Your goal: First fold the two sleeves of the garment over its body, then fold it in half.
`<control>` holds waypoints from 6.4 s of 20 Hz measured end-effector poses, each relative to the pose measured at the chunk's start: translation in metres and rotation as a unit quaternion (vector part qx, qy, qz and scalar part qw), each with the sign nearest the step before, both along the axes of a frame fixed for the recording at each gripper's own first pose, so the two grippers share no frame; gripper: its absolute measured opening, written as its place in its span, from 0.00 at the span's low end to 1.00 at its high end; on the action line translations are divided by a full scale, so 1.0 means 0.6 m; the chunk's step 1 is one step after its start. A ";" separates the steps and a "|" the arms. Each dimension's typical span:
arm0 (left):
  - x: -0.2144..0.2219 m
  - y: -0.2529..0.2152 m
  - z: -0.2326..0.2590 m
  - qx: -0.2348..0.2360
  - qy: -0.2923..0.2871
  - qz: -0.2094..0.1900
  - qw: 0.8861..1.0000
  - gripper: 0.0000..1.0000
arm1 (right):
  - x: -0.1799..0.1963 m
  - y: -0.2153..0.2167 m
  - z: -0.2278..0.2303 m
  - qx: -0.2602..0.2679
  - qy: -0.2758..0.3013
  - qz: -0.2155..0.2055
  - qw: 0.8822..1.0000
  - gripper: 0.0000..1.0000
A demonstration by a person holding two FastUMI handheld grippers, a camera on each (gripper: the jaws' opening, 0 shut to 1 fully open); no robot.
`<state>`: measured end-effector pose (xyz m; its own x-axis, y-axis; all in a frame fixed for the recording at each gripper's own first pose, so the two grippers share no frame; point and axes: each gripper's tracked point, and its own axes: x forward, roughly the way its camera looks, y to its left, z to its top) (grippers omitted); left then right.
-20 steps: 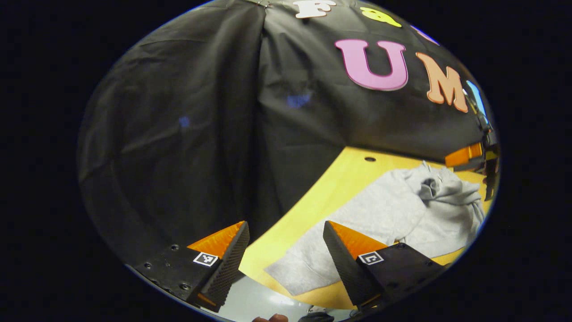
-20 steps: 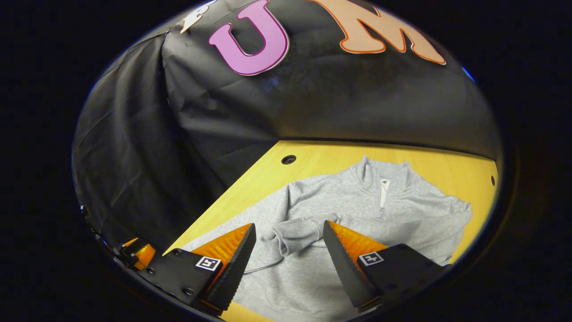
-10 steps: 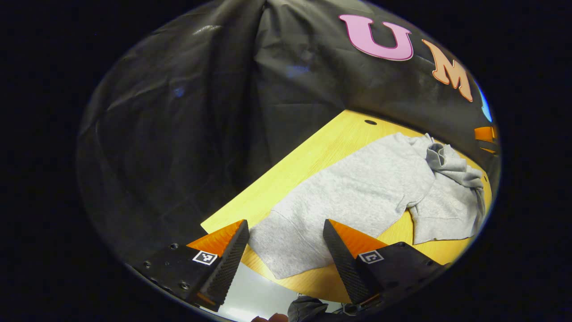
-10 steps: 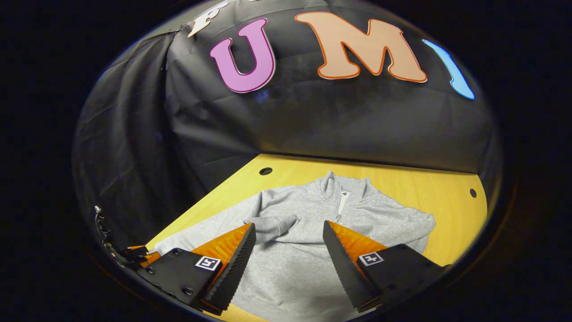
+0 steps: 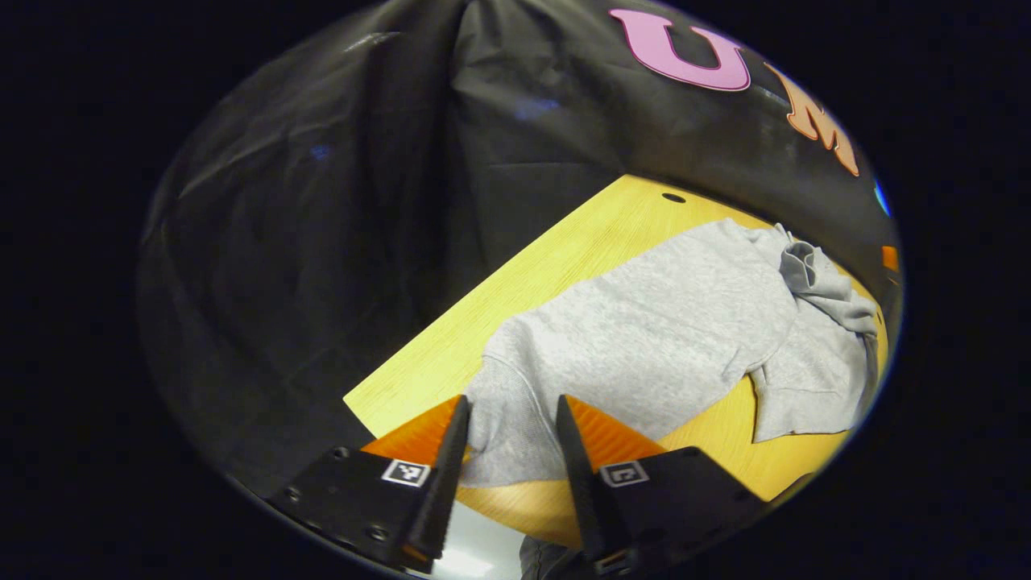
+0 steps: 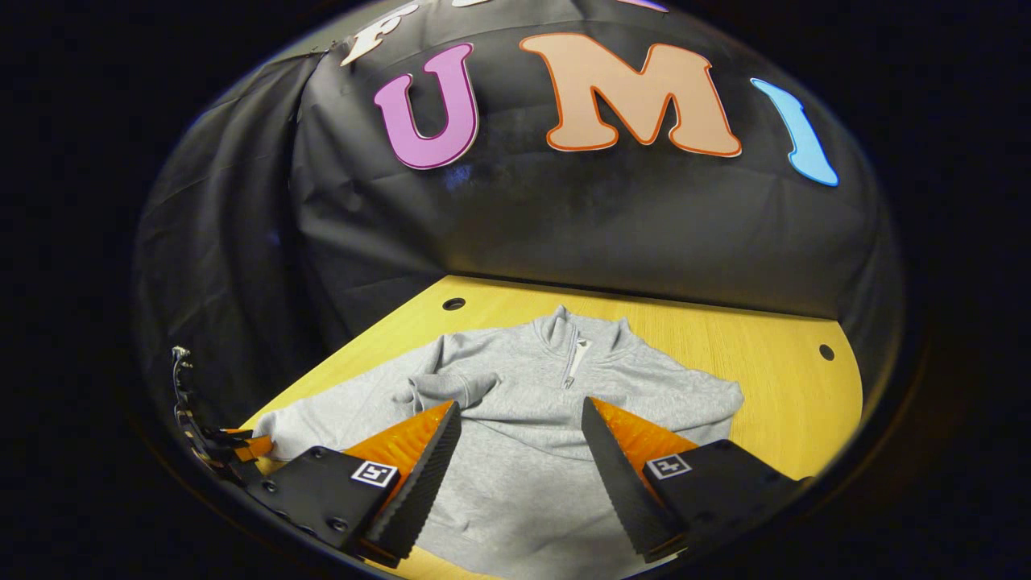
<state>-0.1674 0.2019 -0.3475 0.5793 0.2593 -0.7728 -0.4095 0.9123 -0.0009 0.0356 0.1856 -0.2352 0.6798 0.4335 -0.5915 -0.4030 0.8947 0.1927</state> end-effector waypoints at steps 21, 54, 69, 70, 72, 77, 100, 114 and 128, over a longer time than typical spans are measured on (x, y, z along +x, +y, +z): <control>0.270 -0.088 0.246 -0.007 -0.137 -0.067 0.988 0.02 | -0.071 -0.176 0.019 -0.020 -0.029 -0.057 0.998 0.96; 0.411 -0.843 0.253 -0.065 -0.148 -0.459 0.873 0.02 | -0.248 -0.479 0.018 -0.088 -0.011 -0.202 0.975 0.96; 0.402 -0.883 0.257 -0.081 -0.178 -0.461 0.866 0.95 | -0.230 -0.448 0.012 -0.073 -0.009 -0.187 0.980 0.96; 0.397 -0.865 0.265 -0.082 -0.182 -0.451 0.870 0.95 | -0.224 -0.438 0.011 -0.069 -0.009 -0.183 0.981 0.96; 0.394 -0.821 0.280 -0.083 -0.190 -0.429 0.879 0.94 | -0.212 -0.418 0.007 -0.063 -0.008 -0.173 0.983 0.96; 0.379 -0.691 0.307 -0.071 -0.207 -0.387 0.896 0.95 | -0.187 -0.368 -0.014 -0.048 0.000 -0.150 0.988 0.96; 0.112 -0.329 0.056 -0.029 0.000 -0.261 0.965 0.95 | -0.243 -0.333 -0.184 -0.132 0.103 -0.119 0.979 0.92; 0.111 -0.346 0.029 -0.060 -0.013 -0.249 0.967 0.67 | -0.272 -0.311 -0.228 -0.118 0.165 -0.107 0.973 0.58; 0.106 -0.368 0.037 -0.125 0.040 -0.273 0.953 0.00 | -0.280 -0.298 -0.191 -0.086 0.212 -0.079 0.970 0.10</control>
<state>-0.1040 -0.0188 -0.3252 0.5120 -0.2612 -0.8183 0.1180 0.9650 -0.2342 -0.1325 0.0067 -0.3498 0.4094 0.2141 -0.8869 -0.1758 0.9724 0.1536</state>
